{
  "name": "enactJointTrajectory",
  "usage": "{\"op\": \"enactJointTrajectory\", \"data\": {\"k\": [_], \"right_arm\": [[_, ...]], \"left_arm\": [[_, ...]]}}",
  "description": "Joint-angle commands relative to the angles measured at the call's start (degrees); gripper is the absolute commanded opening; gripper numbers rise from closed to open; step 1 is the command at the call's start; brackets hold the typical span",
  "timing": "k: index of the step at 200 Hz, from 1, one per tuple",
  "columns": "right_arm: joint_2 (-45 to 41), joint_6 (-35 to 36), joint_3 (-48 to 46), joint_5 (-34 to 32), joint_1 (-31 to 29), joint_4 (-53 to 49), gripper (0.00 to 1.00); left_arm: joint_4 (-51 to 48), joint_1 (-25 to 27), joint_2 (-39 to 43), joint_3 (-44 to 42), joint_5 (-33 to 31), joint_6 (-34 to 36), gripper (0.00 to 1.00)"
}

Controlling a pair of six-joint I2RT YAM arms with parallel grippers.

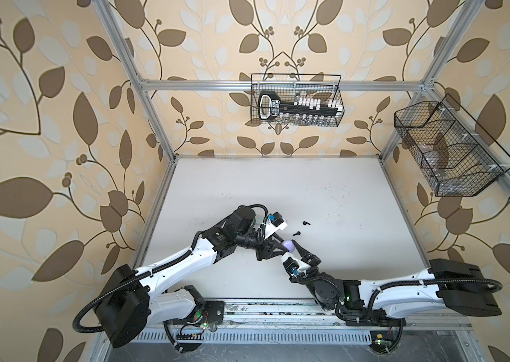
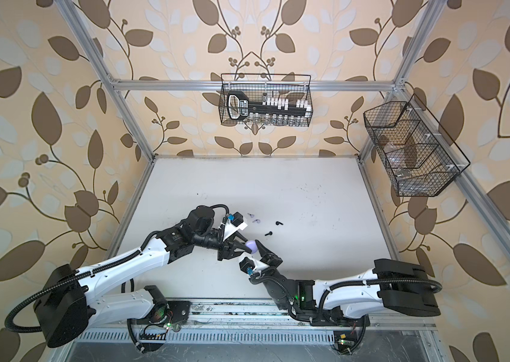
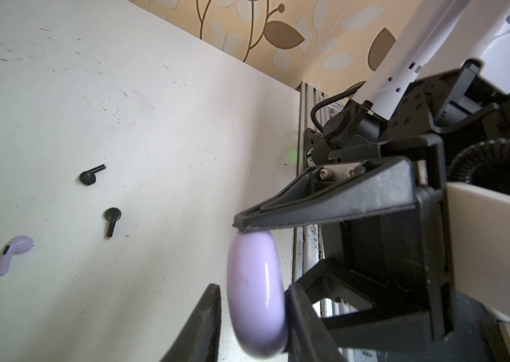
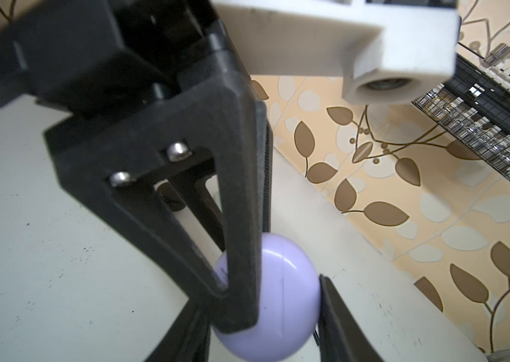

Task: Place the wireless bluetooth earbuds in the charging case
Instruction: 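Flip the lavender case lid open with the right gripper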

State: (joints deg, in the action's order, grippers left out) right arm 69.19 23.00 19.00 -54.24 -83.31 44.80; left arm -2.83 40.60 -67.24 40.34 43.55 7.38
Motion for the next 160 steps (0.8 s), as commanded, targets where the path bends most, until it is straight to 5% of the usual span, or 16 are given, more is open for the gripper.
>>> {"op": "enactJointTrajectory", "data": {"k": [1,40,63,91,160], "right_arm": [[-0.5,0.9,3.1,2.1,-0.8,5.7,0.16],[-0.7,0.9,3.5,2.9,-0.9,5.5,0.17],[-0.7,0.6,3.6,2.8,-0.8,5.6,0.19],[-2.2,-2.0,3.9,3.4,-1.2,3.3,0.46],[-17.4,-15.8,-4.3,12.5,-2.6,-2.4,0.64]], "left_arm": [[-0.1,0.6,-0.7,1.4,0.3,1.4,0.36],[-0.7,0.7,-1.5,1.8,0.1,1.8,0.34],[-0.4,0.7,-1.7,1.7,0.2,2.4,0.22],[2.6,0.7,-1.0,0.1,-2.7,3.2,0.0],[16.0,0.7,9.1,-11.8,-3.7,9.9,0.0]]}}
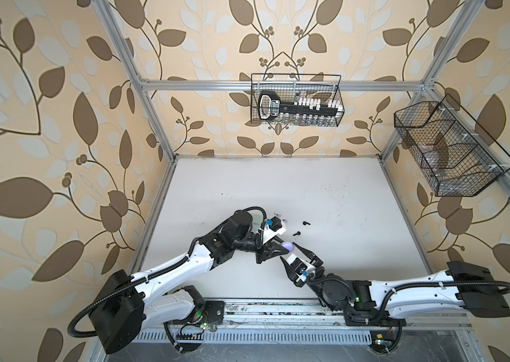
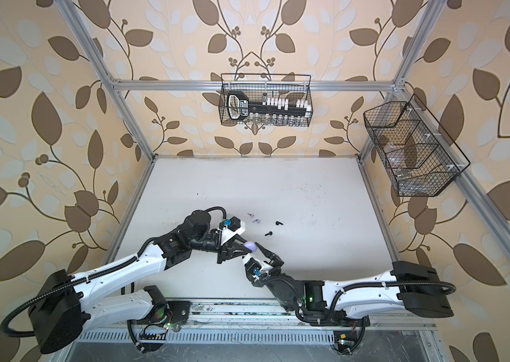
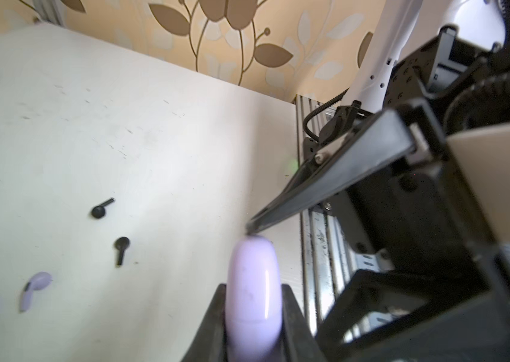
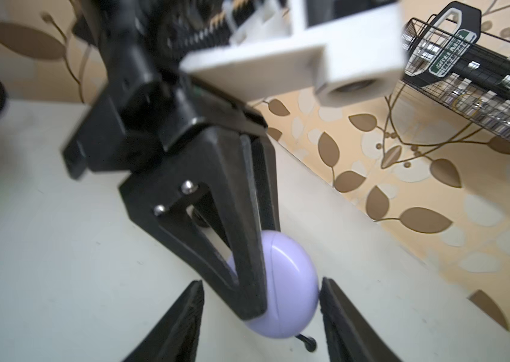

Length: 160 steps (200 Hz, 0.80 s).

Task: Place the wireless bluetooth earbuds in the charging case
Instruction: 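Flip the lavender case lid open with the right gripper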

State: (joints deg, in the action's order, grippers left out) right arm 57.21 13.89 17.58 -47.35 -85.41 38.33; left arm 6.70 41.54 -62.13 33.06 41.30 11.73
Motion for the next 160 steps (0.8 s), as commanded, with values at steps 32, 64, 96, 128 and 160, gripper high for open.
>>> {"op": "enactJointTrajectory", "data": {"k": [32,64,96,128,160], "right_arm": [[-9.5,-12.7,-4.3,11.0,3.0,2.7,0.69],[-7.2,-13.9,-2.7,15.8,4.2,3.3,0.68],[-2.7,-14.0,-0.3,16.5,4.3,3.2,0.66],[-1.1,-14.8,0.6,15.2,6.1,2.9,0.64],[-4.6,-16.6,0.1,18.3,9.0,1.9,0.63]], "left_arm": [[11.0,-0.2,11.1,-10.7,0.9,9.0,0.0],[11.3,-0.2,15.6,-12.7,1.7,9.5,0.0],[10.6,-0.2,17.6,-13.1,2.5,9.5,0.0],[9.6,-0.2,18.3,-13.1,4.6,10.0,0.0],[8.0,-0.2,18.5,-12.9,7.0,11.0,0.0]]}}
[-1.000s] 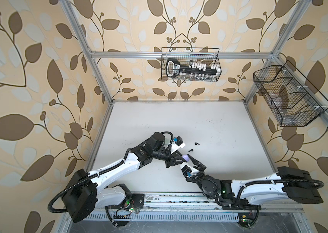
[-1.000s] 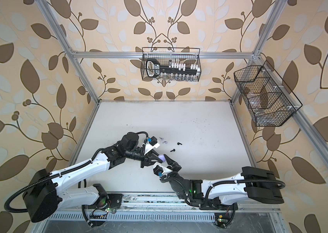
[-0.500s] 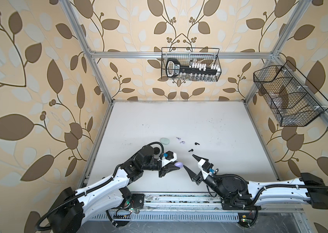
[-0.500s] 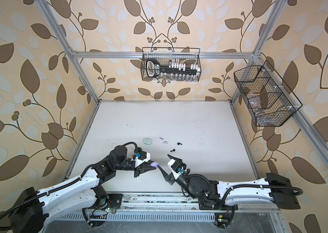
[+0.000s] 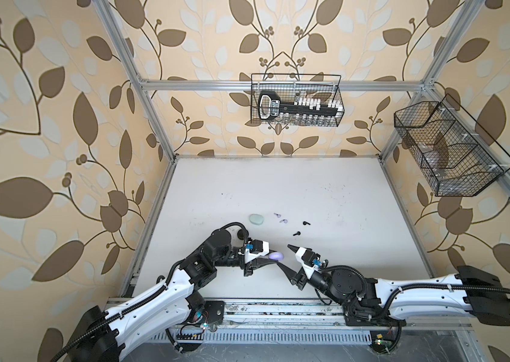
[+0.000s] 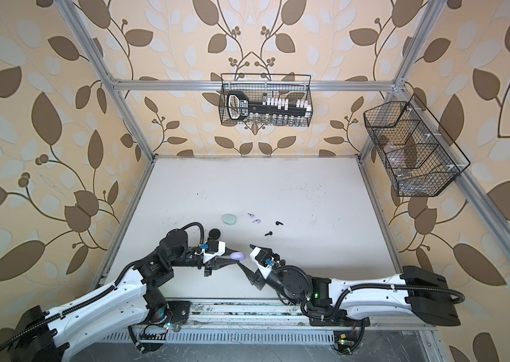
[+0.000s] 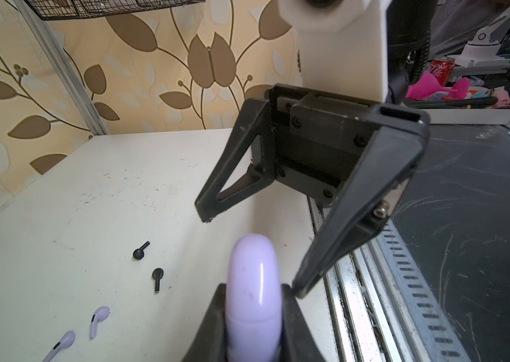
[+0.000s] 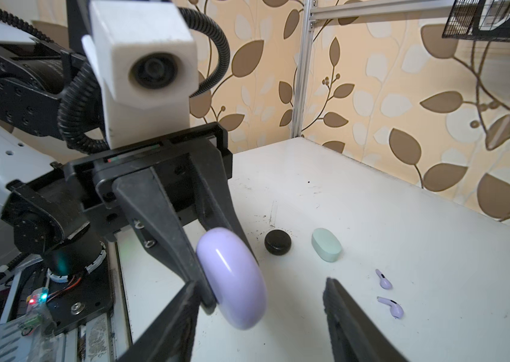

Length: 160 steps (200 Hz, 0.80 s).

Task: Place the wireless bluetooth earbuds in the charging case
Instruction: 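Flip the lavender case lid open with the right gripper, then move the right gripper over the lavender earbuds on the table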

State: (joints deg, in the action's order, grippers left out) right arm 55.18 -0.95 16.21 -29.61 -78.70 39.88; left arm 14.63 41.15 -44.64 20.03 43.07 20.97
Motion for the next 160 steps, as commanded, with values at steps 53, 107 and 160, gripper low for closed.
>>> {"op": "enactJointTrajectory", "data": {"k": [53,107,160], "right_arm": [[-4.0,-8.6,3.6,-1.9,6.8,-5.5,0.62],[-3.8,-18.5,11.8,-8.0,8.8,-20.4,0.66],[-3.1,-40.3,19.4,-4.7,23.7,-43.3,0.73]], "left_arm": [[1.6,0.2,2.9,-0.8,4.1,0.9,0.0],[8.4,0.1,3.2,-2.6,-1.5,-4.0,0.0],[21.6,-6.3,4.8,-7.3,-6.8,-15.6,0.0]]}}
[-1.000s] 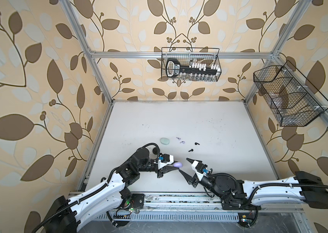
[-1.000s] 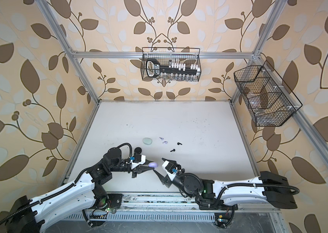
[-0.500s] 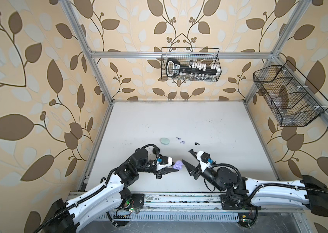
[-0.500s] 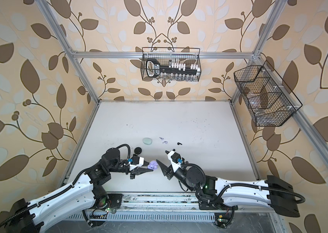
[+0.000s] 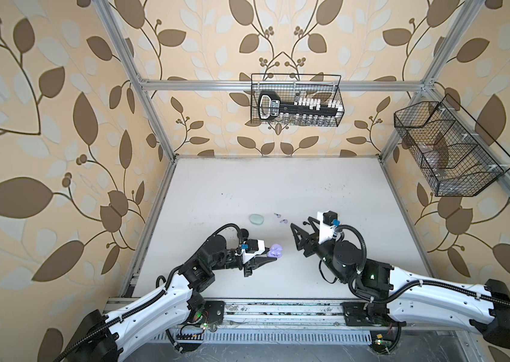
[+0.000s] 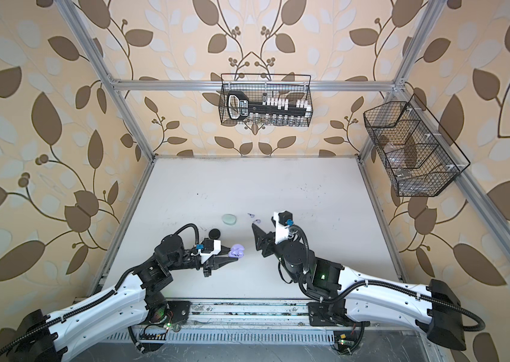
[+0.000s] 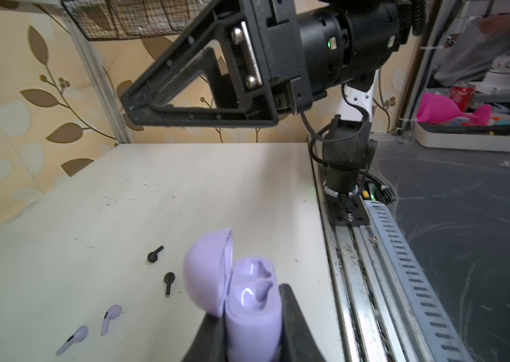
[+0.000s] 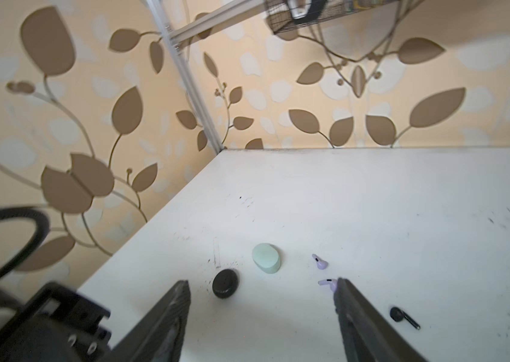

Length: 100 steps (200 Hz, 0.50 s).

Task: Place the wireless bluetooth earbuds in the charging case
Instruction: 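Move the right gripper over the lavender earbuds on the table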

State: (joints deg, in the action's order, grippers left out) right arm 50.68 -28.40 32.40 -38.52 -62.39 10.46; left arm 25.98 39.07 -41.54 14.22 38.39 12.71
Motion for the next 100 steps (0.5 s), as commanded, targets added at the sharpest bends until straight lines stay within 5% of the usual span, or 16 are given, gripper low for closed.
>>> {"op": "enactJointTrajectory", "data": {"k": [1,31,100], "right_arm": [[1.6,-13.1,3.3,4.9,7.9,-14.1,0.73],[10.1,-14.6,6.9,14.9,16.6,-17.8,0.69],[36.8,-7.6,26.5,15.5,19.9,-31.7,0.66]], "left_arm": [[10.6,-4.5,1.7,-1.6,-2.1,-7.6,0.0],[19.0,-13.1,0.9,-3.9,0.9,-15.7,0.0],[27.5,-19.7,-2.6,-5.0,-1.9,-25.5,0.0]]}}
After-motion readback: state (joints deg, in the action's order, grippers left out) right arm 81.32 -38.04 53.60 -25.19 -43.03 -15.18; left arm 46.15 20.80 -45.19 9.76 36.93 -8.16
